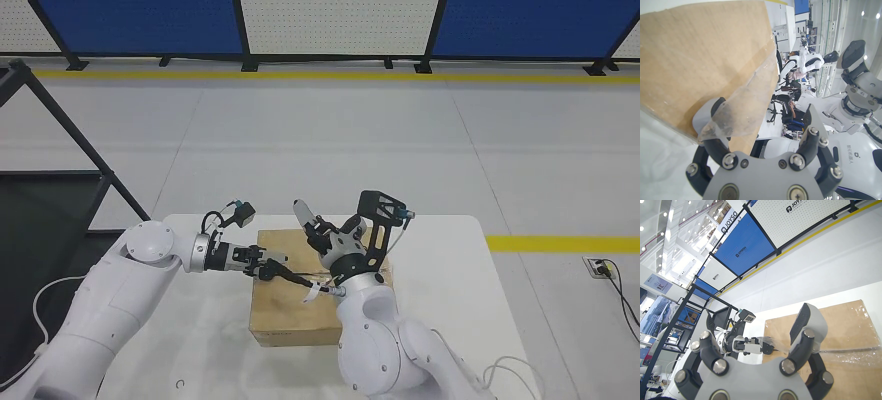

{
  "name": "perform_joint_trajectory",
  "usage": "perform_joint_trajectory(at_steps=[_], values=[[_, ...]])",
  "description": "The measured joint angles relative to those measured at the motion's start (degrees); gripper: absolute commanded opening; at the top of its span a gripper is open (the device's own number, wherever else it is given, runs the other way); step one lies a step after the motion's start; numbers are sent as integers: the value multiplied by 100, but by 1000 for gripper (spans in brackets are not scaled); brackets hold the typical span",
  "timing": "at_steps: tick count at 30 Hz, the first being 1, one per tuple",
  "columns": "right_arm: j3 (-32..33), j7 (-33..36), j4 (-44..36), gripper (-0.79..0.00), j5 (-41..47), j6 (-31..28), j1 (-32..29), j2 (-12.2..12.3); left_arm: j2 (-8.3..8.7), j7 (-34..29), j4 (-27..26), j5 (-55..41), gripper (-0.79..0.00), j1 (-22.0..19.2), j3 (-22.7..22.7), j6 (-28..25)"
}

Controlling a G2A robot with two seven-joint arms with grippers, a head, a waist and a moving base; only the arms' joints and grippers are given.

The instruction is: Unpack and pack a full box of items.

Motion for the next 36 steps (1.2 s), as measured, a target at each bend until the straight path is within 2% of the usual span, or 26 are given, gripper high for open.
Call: perform_joint_trajectory(at_steps=[7, 10, 15, 17, 20, 24, 36], values=[[-3, 5, 10, 0, 9, -15, -14, -1, 0, 0, 0, 0, 0, 0, 0, 0], [43, -54, 213, 0, 74, -235, -196, -32, 0, 0, 0, 0, 0, 0, 0, 0], [642, -803, 297, 0, 1351, -555, -630, -201, 0, 0, 0, 0, 0, 0, 0, 0], [852, -927, 343, 0, 1752, -469, -712, -243, 0, 0, 0, 0, 0, 0, 0, 0], [1128, -552, 481, 0, 2259, -65, -656, -271, 0, 0, 0, 0, 0, 0, 0, 0], [1366, 28, 696, 0, 2466, 481, -510, -258, 0, 0, 0, 0, 0, 0, 0, 0], [1522, 751, 1002, 0, 2376, 966, -401, -205, 0, 0, 0, 0, 0, 0, 0, 0]])
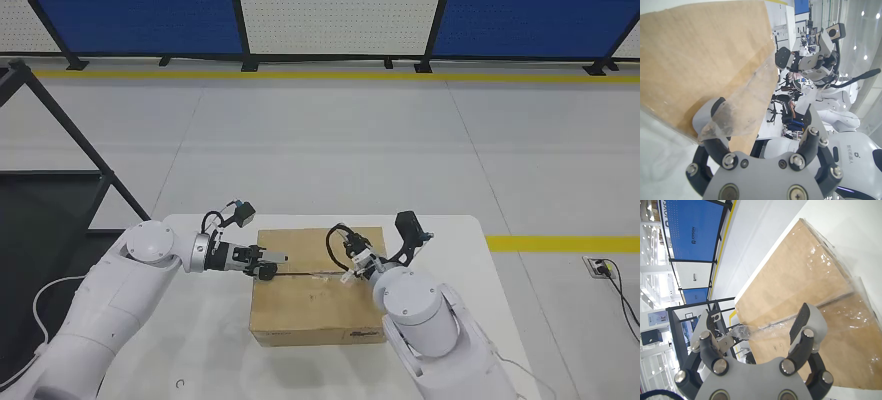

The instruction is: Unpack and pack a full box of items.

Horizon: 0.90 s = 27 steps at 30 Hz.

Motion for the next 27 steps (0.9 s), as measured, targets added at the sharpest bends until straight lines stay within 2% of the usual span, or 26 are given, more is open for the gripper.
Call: perform_joint_trajectory(at_steps=[5, 13, 27], values=[[-20, 184, 218, 0, -28, -49, 74, 6, 0, 0, 0, 0, 0, 0, 0, 0], [49, 114, 324, 0, 76, -298, 31, -22, 0, 0, 0, 0, 0, 0, 0, 0], [19, 349, 574, 0, 33, -186, 152, -31, 0, 0, 0, 0, 0, 0, 0, 0]])
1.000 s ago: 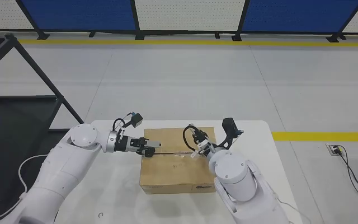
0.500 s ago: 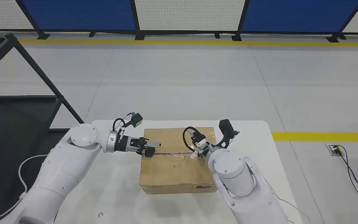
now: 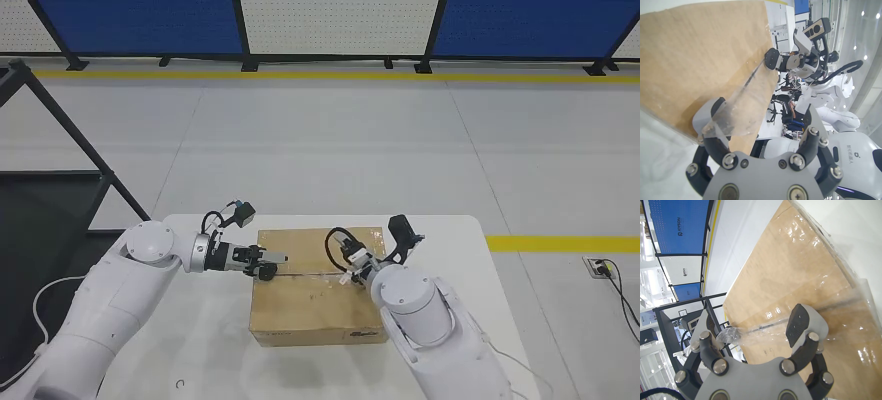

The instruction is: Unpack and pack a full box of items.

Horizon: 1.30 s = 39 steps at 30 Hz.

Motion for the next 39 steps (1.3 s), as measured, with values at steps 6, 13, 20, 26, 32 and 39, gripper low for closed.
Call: perform_joint_trajectory(at_steps=[6, 13, 20, 26, 32, 39], values=[[29, -57, -11, 0, 27, -31, -17, -15, 0, 0, 0, 0, 0, 0, 0, 0], [30, -68, 79, 0, 66, -99, 21, -37, 96, 404, -341, 176, 0, 193, -190, 232], [28, -33, 213, 0, 72, -129, 77, -51, 265, 582, -682, 98, 0, 433, -582, 725], [53, -36, 250, 0, 81, -136, 91, -60, 447, 477, -979, 152, 0, 633, -958, 1043], [70, -19, 303, 0, 85, -177, 96, -66, 681, 920, -1305, 248, 0, 899, -1546, 1152], [95, 0, 366, 0, 109, -216, 103, -74, 888, 1299, -2039, 19, 0, 1351, -2236, 1116]])
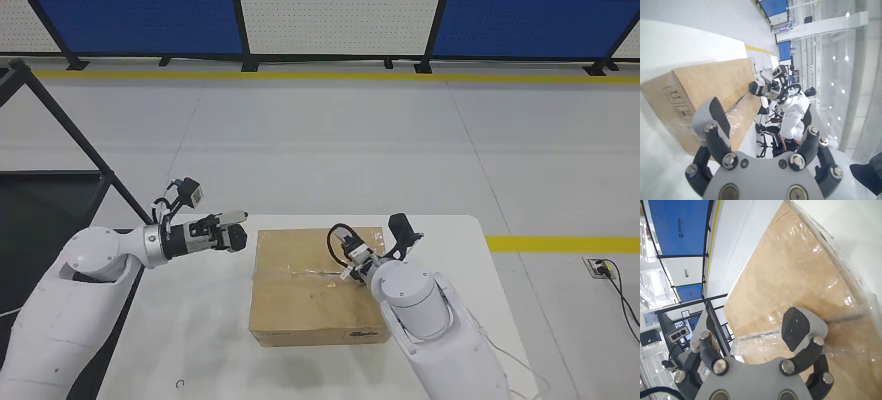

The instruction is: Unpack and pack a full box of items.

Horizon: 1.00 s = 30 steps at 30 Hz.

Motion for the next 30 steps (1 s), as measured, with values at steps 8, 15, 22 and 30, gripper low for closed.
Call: perform_joint_trajectory(at_steps=[8, 15, 22, 30], values=[[9, -9, 16, 0, 21, -29, -30, -11, 12, -476, -795, 65, 0, 281, 54, -26], [15, -9, 38, 0, 32, -80, -5, -23, -114, -568, -730, 145, 0, 179, 418, 102], [64, -99, -55, 0, 75, -253, -98, -33, -300, -440, -285, 271, 0, -56, 834, 154], [82, -16, -38, 0, 85, -262, -99, -35, -477, -386, 211, 504, 0, -300, 1164, 125]])
